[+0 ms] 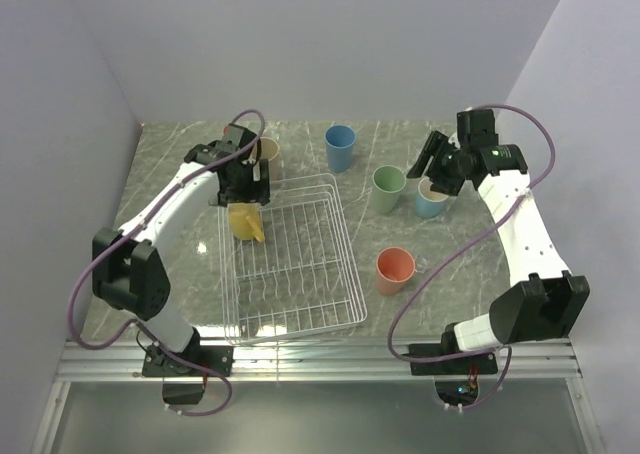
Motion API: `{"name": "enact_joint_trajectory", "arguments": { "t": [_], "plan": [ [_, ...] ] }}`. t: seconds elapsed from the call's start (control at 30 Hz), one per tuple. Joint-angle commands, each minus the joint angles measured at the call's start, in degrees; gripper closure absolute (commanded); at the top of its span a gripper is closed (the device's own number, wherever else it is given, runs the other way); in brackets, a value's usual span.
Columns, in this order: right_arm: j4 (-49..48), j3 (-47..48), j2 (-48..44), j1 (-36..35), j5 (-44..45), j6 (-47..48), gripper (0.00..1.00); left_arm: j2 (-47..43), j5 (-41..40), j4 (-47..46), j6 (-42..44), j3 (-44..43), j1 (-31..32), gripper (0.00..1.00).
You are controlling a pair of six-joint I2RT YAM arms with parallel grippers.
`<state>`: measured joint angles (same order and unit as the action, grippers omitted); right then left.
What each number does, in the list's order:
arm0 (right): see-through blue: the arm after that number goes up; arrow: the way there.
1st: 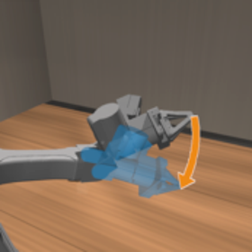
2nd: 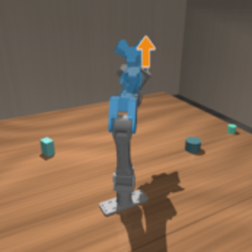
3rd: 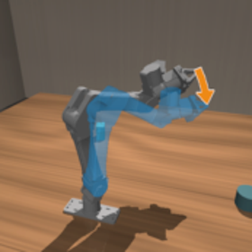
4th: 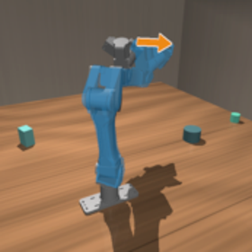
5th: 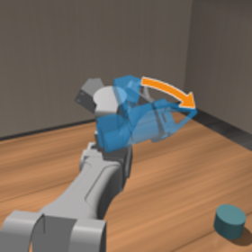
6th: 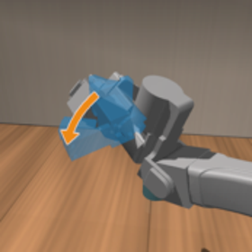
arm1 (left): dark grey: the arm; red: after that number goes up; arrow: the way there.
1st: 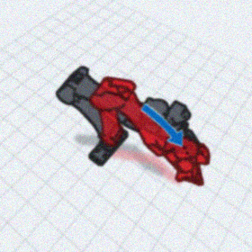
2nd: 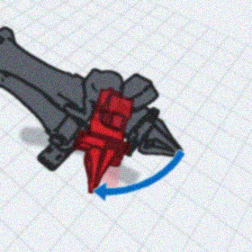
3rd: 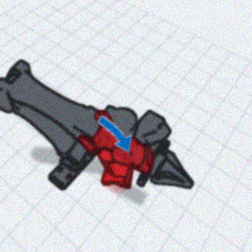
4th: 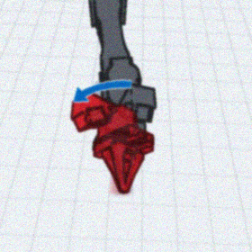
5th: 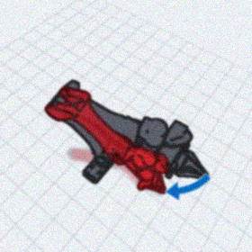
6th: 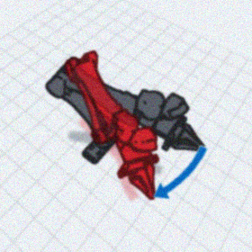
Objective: Load the cups into the dish rack
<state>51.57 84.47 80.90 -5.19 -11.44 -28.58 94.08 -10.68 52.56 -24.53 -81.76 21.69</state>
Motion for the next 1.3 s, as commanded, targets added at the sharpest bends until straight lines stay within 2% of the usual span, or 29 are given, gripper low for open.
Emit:
{"name": "enact_joint_trajectory", "arguments": {
  "t": [0.0, 0.13, 0.3, 0.57, 0.87, 1.07, 1.17, 1.2, 1.23, 1.27],
  "plan": [
    [3.5, 1.8, 1.6, 1.5, 6.3, 0.7, 0.28, -4.1, 2.2, 1.4, -1.5, -4.5, 0.1, 0.0],
    [3.7, 0.7, 2.8, 3.4, 10.7, 0.5, 0.28, -6.0, 2.1, 4.6, -2.7, -8.0, 0.1, 0.01],
    [3.1, -0.7, 5.7, 8.3, 11.4, 1.0, 0.28, -11.7, 5.0, 4.0, -5.8, -9.8, 0.1, 0.0],
    [0.8, 1.2, 12.7, 11.9, 12.8, 0.1, 0.29, -16.2, 9.3, 4.7, -8.2, -5.7, 0.1, 0.01],
    [-3.3, 1.8, 20.6, 12.4, 12.1, -1.2, 0.31, -20.2, 9.3, 6.9, -9.7, -3.1, 0.1, 0.02],
    [-5.2, 2.8, 24.6, 12.5, 11.6, -1.4, 0.36, -22.5, 8.5, 8.0, -10.9, -1.8, 0.1, 0.02],
    [-6.1, 2.2, 25.7, 12.4, 11.6, -1.5, 0.45, -22.5, 8.7, 7.8, -11.2, -0.5, 0.1, 0.02],
    [-6.4, 2.0, 25.9, 12.4, 11.6, -1.4, 0.67, -22.7, 8.8, 7.8, -11.4, -0.2, 0.1, 0.02],
    [-6.6, 1.5, 25.9, 12.4, 11.6, -1.3, 0.76, -22.8, 9.0, 7.6, -11.4, -0.1, 0.1, 0.02],
    [-6.6, 1.4, 25.9, 12.4, 11.6, -1.1, 0.93, -22.9, 9.4, 7.3, -11.8, 0.1, 0.1, 0.02]
  ]
}}
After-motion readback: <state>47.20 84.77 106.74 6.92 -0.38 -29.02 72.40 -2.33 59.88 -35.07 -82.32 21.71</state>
